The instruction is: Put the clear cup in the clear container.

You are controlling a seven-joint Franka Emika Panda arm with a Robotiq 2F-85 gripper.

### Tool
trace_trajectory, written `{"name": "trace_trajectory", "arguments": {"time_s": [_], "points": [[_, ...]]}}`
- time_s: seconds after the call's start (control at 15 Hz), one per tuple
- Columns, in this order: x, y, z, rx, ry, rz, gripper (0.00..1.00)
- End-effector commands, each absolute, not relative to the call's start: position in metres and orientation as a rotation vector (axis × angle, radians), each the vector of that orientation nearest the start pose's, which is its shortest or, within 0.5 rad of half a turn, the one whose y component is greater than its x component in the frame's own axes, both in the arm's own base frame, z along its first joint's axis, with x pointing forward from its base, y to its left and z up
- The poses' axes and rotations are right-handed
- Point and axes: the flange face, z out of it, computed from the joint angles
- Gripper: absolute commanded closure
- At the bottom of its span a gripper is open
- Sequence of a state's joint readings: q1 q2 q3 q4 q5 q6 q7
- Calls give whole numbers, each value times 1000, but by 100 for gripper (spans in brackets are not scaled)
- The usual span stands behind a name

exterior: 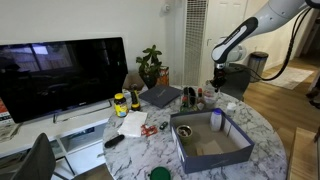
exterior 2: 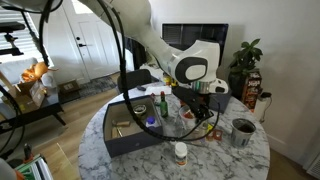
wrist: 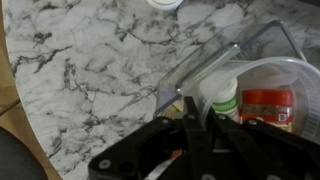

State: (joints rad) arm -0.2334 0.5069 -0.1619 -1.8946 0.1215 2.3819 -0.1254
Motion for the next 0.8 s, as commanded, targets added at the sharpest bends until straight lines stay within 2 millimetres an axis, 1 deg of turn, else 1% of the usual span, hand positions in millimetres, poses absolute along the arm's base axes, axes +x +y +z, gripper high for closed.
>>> {"name": "trace_trajectory", "arguments": {"time_s": [0.0, 0.07, 0.13, 0.2, 0.27, 0.4, 0.53, 0.67, 0.73], "points": [[584, -245, 240, -3092, 555, 64, 58], [588, -250, 247, -3088, 577, 32, 51], [592, -256, 261, -3075, 601, -19, 42], [596, -260, 275, -3061, 617, -57, 36], [599, -266, 295, -3047, 630, -113, 29], [602, -284, 343, -3032, 655, -243, 14], [595, -301, 394, -2999, 665, -389, 1], [584, -308, 440, -2929, 593, -502, 0], [579, -310, 459, -2890, 547, -540, 0]]}}
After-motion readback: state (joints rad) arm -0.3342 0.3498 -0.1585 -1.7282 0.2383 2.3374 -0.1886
